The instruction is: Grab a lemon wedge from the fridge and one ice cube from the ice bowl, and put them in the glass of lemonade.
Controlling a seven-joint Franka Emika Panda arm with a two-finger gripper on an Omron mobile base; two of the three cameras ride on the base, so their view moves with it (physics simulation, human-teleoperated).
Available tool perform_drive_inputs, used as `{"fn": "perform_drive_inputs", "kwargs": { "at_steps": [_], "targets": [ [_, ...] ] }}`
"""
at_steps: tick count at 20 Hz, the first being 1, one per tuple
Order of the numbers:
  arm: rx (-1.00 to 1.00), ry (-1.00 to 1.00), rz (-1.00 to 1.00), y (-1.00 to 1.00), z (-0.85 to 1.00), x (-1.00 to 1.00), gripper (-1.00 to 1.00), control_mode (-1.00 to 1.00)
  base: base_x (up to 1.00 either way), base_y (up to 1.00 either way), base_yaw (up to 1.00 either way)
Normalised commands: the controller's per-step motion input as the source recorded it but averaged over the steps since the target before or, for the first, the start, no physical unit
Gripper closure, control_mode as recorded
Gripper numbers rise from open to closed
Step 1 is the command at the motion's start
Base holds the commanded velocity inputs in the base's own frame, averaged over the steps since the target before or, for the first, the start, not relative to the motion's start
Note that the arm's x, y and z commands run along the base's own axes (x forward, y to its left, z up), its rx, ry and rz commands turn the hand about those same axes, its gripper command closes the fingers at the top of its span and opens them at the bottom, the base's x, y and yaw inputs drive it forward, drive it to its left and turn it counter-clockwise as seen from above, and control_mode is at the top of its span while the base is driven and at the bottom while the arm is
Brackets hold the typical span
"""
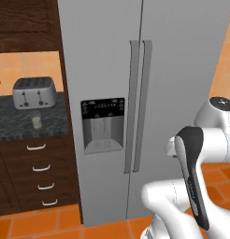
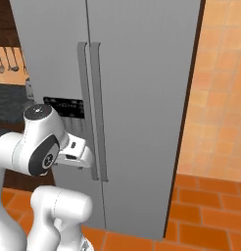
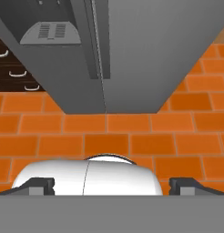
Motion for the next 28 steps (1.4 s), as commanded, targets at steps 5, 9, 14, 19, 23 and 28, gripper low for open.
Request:
{"fn": "perform_drive_inputs", "kwargs": {
  "at_steps": [5, 9, 14, 19, 23, 28],
  "targets": [
    [0.00, 0.00, 0.00, 0.00, 0.00, 0.00, -1.00, 1.00, 0.43, 0.00, 0.00],
    [0.00, 0.00, 0.00, 0.00, 0.00, 0.00, -1.00, 1.00, -0.20, 0.00, 0.00],
    [0.00, 0.00, 0.00, 0.00, 0.00, 0.00, -1.00, 1.00, -0.86, 0.02, 0.00],
    [0.00, 0.00, 0.00, 0.00, 0.00, 0.00, -1.00, 1.00, -0.23, 0.20, 0.00],
    [0.00, 0.00, 0.00, 0.00, 0.00, 0.00, -1.00, 1.00, 0.10, 0.36, -0.01],
    [0.00, 0.00, 0.00, 0.00, 0.00, 0.00, -1.00, 1.00, 0.02, 0.42, -0.01]
  ]
}}
